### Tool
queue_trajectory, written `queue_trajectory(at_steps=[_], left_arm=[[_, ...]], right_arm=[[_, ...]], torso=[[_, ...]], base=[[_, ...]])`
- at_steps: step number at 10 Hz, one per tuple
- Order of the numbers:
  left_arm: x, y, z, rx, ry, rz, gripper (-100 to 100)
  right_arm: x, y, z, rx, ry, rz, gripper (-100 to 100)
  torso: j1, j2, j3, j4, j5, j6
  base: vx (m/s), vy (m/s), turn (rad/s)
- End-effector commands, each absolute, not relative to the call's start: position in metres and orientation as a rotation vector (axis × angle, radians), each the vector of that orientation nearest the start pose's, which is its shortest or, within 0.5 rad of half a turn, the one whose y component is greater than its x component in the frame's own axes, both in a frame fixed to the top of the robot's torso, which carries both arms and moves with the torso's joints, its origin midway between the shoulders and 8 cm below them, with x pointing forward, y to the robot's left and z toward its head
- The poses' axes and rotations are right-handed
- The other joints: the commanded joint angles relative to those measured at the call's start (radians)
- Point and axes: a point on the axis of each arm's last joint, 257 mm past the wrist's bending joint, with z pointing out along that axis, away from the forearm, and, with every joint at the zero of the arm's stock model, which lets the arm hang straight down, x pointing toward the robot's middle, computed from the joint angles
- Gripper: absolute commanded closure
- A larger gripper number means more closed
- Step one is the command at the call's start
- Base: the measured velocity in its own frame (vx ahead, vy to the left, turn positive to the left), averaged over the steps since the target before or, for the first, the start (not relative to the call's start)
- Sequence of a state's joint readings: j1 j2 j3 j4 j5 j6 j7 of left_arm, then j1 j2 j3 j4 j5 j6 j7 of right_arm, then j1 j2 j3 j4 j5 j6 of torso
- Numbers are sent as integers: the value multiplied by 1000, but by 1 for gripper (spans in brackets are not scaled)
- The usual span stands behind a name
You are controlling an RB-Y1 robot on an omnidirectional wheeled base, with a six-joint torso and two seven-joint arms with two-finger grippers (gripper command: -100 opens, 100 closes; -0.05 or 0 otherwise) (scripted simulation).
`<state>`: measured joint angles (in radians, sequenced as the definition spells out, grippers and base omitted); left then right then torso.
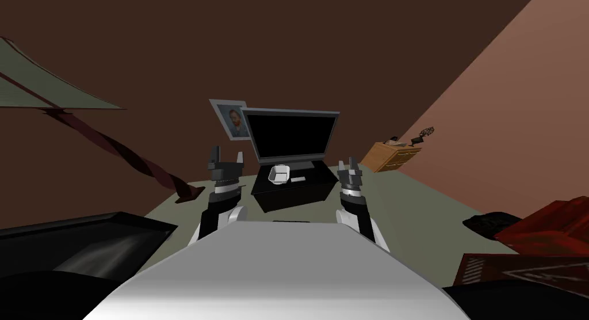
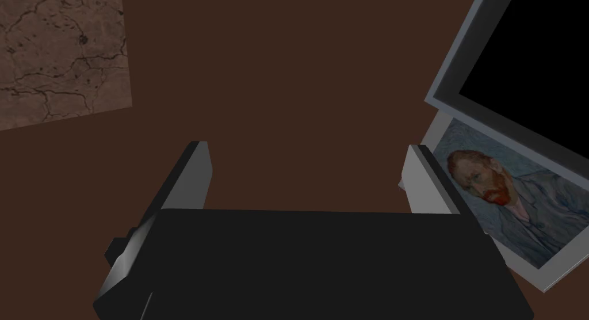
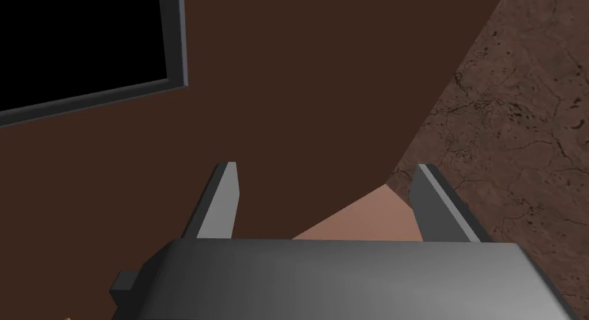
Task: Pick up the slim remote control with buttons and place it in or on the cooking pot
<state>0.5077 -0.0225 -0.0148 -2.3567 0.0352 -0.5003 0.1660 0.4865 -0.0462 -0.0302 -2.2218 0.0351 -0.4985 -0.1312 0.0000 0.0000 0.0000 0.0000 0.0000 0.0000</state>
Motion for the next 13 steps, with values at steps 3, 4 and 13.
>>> queue_trajectory(at_steps=[3,4,13], left_arm=[[326,279,56,-695,476,-1507,0],[326,279,56,-695,476,-1507,0],[326,279,56,-695,476,-1507,0]], right_arm=[[364,-264,-18,615,807,1317,-100],[367,-258,-27,589,857,1298,-100],[385,-229,-124,386,1247,1115,-100]], torso=[[2,0,0,0,1,0],[3,0,0,0,1,0],[1,0,0,0,0,1]], base=[[-4,41,93],[-11,51,146],[1,32,157]])
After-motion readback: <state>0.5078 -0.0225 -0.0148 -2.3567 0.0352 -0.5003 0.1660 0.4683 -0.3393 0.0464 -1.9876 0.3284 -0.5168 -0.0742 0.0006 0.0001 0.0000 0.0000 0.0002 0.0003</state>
